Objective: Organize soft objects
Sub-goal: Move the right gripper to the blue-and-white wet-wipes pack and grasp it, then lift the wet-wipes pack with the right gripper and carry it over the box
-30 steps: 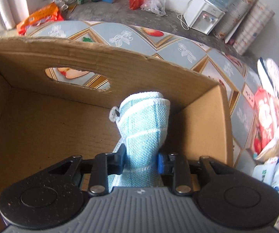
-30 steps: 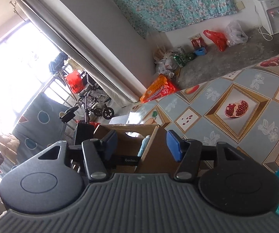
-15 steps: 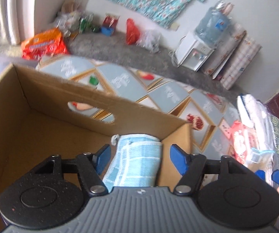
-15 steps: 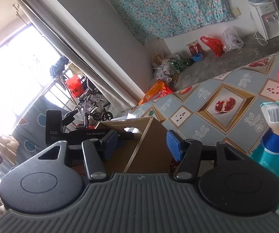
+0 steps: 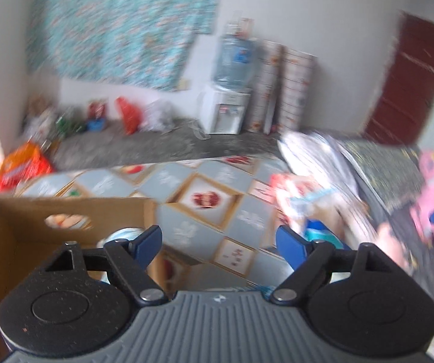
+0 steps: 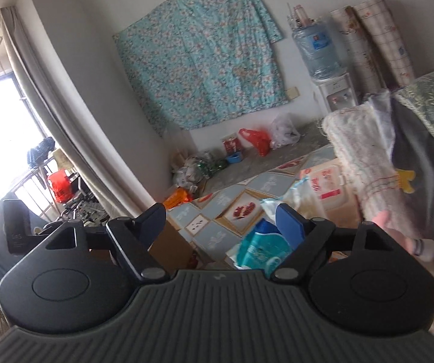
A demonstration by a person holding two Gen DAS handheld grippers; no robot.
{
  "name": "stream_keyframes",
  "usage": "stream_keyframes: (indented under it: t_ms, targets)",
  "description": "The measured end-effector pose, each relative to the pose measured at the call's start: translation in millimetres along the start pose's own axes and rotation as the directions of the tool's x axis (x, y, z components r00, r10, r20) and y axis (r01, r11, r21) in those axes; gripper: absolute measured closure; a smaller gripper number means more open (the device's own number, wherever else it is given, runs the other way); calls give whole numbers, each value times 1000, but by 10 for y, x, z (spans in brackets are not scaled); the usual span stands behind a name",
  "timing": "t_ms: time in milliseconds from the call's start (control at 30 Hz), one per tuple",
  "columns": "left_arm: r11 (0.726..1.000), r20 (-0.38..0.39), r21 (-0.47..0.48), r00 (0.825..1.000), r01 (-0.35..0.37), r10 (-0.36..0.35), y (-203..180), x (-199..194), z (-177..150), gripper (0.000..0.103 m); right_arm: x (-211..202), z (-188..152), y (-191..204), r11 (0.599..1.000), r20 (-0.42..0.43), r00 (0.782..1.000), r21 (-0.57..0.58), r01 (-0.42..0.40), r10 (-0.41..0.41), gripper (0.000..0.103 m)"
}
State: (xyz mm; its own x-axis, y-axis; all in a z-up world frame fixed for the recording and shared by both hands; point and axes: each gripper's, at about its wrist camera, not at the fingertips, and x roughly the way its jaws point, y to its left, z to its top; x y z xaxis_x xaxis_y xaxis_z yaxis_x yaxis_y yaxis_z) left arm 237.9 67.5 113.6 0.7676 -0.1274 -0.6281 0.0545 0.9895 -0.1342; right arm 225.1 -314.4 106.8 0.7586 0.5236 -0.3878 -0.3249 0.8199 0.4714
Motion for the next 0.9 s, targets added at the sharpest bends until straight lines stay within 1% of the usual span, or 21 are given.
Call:
stream_keyframes:
  t_ms: [100,200,267,333,433,500,600,633,733,767,800,867,900]
  targets:
    - [993,-26,110,999,32,-29,-442,90,-97,18,-191,-138,-288,997,-7,998,28,68,-68,23]
    - [974,-83,214,995,77,-61,-866,274,-197,18,-256,-209,-528,992,-21,993,54,113,-112,23]
    - [954,-130,285,990,96,-60,-1139,458,-278,18,-216,-260,-637,991,-39,992,66,120,-117,23]
    - [947,-174,305,984,99,-47,-1328,644,-383,18,-125,-269,-684,993,-65,993,54,106,-103,23]
    - [954,-260,269,964,134,-62,-1449,938,-503,21,149,-193,-642,999,-119,992,24,42,-39,23]
    - [959,-304,234,949,156,-81,-1489,1089,-557,27,410,-103,-626,1000,-171,985,23,-1,5,23]
    - [967,-349,184,931,176,-103,-1502,1296,-603,30,868,6,-640,999,-257,965,22,-42,46,23]
    - [972,-362,161,926,172,-103,-1508,1345,-606,31,1048,34,-645,998,-297,953,26,-56,61,23]
    - [983,-392,92,913,161,-113,-1451,1552,-578,33,1463,70,-653,997,-367,927,32,-71,78,23]
    - [985,-398,75,911,153,-111,-1421,1613,-559,33,1592,75,-659,997,-380,921,29,-76,81,23]
    - [986,-406,61,906,153,-115,-1396,1671,-548,31,1716,84,-654,997,-396,915,24,-77,80,23]
    - [986,-422,22,895,168,-143,-1351,1757,-525,31,1921,85,-647,997,-425,902,12,-75,73,23]
    - [985,-424,12,893,170,-149,-1343,1777,-513,31,2013,84,-645,997,-438,896,8,-73,69,23]
